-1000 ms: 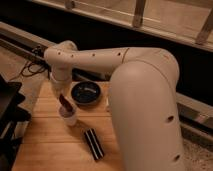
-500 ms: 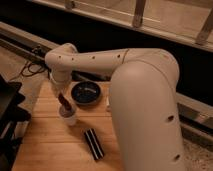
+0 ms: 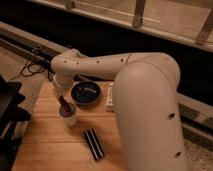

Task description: Place the pepper in the ceramic cup

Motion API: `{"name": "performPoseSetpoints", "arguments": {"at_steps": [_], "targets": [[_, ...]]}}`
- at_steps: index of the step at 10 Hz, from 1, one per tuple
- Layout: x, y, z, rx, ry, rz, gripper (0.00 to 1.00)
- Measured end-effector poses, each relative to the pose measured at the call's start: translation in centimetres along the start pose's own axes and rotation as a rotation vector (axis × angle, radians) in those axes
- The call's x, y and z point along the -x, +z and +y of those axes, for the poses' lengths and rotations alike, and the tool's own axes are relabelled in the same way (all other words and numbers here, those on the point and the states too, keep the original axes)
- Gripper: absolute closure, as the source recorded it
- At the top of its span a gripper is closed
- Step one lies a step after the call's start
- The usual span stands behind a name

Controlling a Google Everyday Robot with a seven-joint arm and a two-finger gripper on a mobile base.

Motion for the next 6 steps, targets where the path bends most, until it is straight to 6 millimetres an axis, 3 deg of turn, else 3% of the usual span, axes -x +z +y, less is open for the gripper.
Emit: {"name": "performPoseSetpoints", "arguments": {"at_steps": [2,6], "targets": [[-0.27,0.80,0.12,0.018,0.004,-0.010,0.33],[-0.83,1.35,0.53,0.027,-0.001,-0.006,0.28]]}}
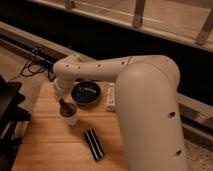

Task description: Place the pepper in the ceramic cup

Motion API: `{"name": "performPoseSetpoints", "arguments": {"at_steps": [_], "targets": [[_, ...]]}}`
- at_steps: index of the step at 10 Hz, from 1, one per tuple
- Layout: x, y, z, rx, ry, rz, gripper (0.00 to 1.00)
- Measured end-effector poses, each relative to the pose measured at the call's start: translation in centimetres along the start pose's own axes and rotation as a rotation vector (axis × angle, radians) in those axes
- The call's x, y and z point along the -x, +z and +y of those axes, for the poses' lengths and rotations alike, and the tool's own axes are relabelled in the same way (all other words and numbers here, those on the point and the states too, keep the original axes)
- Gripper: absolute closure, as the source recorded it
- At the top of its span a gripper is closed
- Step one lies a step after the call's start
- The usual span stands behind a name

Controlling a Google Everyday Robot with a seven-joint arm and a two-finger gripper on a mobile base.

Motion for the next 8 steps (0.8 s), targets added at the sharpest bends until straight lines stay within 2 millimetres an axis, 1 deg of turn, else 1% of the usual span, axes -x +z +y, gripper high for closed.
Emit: {"name": "performPoseSetpoints", "arguments": {"at_steps": [4,7,8], "targets": [[0.1,-0.9,0.0,-0.015,-0.002,-0.017,0.28],[0.3,-2.2,-0.3,-0.034,0.007,-0.037,0.28],[0.4,-2.1,-0.3,-0.032,0.004,-0.031,0.28]]}}
